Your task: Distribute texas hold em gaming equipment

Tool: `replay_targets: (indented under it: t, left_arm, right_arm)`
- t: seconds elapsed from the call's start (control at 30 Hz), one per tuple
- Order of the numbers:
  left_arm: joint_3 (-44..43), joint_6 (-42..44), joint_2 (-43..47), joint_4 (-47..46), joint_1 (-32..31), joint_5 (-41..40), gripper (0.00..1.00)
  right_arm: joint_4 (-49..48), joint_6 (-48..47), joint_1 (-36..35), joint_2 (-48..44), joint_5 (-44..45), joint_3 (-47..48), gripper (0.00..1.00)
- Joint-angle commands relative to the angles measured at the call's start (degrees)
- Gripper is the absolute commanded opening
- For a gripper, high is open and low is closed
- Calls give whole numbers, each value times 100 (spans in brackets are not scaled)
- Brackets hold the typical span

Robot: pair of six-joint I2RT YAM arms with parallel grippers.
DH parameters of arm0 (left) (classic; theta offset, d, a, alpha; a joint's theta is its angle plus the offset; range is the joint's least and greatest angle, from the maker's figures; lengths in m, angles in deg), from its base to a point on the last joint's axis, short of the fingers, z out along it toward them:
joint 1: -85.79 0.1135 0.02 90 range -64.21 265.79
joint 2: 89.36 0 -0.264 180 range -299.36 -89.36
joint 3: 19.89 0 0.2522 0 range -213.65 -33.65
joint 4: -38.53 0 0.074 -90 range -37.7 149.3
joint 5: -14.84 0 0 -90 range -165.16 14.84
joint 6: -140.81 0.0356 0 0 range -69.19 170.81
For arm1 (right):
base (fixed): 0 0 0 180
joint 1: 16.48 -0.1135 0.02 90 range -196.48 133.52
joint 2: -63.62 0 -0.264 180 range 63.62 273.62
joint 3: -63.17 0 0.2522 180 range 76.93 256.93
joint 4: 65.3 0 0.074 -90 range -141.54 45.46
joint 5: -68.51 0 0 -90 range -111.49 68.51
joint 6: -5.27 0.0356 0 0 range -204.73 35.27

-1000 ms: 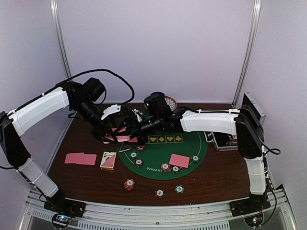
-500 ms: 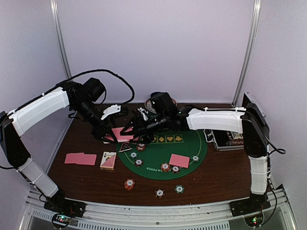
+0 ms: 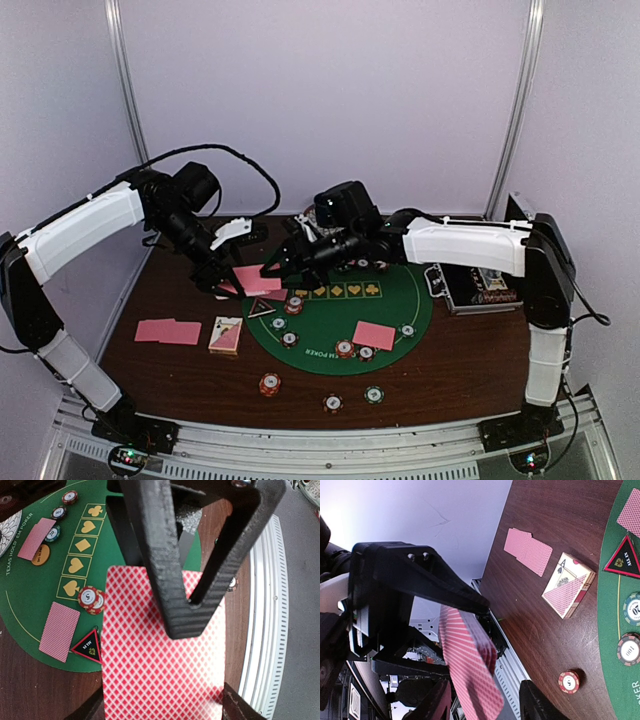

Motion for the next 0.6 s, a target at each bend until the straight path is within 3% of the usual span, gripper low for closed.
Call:
replay_targets:
  t: [0.0, 0.5, 0.57]
  left_arm:
    - [-69, 88, 110, -84, 37, 132, 0]
    - [-52, 79, 95, -72, 37, -11, 0]
    - [-43, 66, 83, -60, 37, -38, 0]
  right_arm:
    - [-140, 112, 43, -319, -127, -85, 44]
    - [-366, 432, 279, -469, -473, -290, 1]
    - [-568, 553, 364, -561, -525, -406, 0]
